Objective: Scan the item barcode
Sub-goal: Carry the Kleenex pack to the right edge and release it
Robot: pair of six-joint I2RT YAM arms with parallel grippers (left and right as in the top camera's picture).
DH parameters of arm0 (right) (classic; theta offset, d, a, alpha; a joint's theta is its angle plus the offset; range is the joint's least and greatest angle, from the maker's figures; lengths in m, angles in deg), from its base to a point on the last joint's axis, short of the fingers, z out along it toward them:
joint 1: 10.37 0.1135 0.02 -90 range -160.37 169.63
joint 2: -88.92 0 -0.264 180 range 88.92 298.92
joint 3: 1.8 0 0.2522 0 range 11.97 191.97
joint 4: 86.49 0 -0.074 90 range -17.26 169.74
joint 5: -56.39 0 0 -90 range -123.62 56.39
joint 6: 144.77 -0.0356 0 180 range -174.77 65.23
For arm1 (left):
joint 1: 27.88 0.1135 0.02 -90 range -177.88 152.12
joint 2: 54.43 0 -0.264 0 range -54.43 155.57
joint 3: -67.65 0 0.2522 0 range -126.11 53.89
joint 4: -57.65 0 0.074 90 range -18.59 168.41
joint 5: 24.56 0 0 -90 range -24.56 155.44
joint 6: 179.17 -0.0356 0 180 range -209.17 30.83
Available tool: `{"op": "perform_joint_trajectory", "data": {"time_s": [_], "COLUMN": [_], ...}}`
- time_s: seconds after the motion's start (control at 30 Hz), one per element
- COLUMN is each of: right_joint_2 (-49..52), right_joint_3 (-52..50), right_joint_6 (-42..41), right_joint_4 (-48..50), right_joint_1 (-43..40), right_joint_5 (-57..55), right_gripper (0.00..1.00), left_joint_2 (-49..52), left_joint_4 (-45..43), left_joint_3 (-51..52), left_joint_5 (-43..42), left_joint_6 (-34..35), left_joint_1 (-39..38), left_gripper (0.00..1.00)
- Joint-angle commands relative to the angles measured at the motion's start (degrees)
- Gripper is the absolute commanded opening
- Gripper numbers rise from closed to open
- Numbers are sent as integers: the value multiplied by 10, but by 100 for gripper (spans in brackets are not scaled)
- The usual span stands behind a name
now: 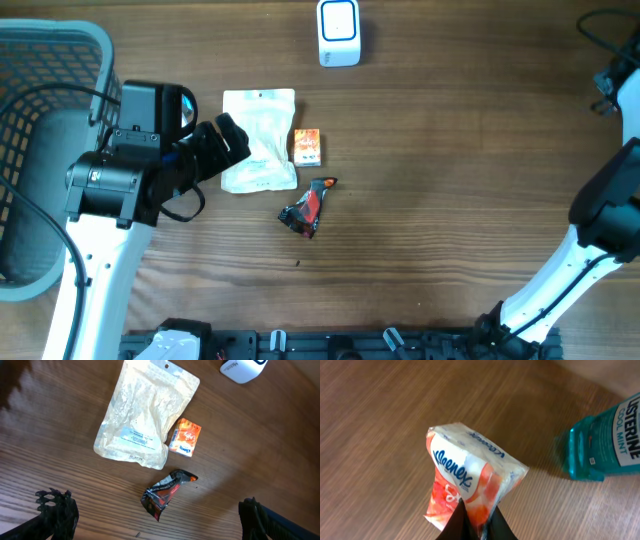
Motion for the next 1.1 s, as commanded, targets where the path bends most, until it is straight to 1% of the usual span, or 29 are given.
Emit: {"op": "perform_joint_trajectory", "data": {"time_s": [0.0, 0.1, 0.17, 0.23, 0.3, 0.37, 0.43, 0.47, 0.57, 0.7, 0.83, 0.93, 1.07], "right_joint_2": [-7, -5, 1, 10, 16, 16, 16, 16, 14, -5, -52, -89, -104], "right_joint_3": [-45, -65, -66, -66, -66, -66, -66, -66, -65, -65, -65, -65, -65], "right_joint_6": [-9, -9, -8, -8, -3, 18, 34, 42, 75, 112, 135, 142, 139], "right_joint_4": [56, 91, 97, 103, 106, 109, 111, 111, 112, 115, 134, 146, 152], "right_joint_1": [-23, -42, -52, -63, -67, -67, -67, -67, -65, -51, -13, 29, 87], "right_joint_5": [10, 9, 9, 12, 20, 15, 16, 16, 18, 23, 117, 246, 473], "right_gripper": [5, 5, 5, 7, 27, 43, 54, 65, 73, 74, 77, 79, 78], "left_joint_2": [-1, -1, -1, -1, -1, -1, -1, -1, -1, -1, -1, -1, -1], "left_joint_4": [-2, -2, -2, -2, -2, -2, -2, -2, -2, -2, -2, -2, -2], "left_joint_3": [-5, -5, -5, -5, -5, -5, -5, -5, -5, -5, -5, -5, -5], "left_joint_5": [-7, -7, -7, -7, -7, -7, -7, -7, -7, -7, -7, -7, -7], "left_joint_6": [-9, -9, -9, -9, -9, -9, -9, -9, -9, -9, -9, -9, -9], "left_joint_1": [3, 3, 3, 3, 3, 3, 3, 3, 3, 3, 3, 3, 3], "left_gripper": [100, 100, 100, 100, 100, 100, 100, 100, 100, 100, 100, 100, 100]}}
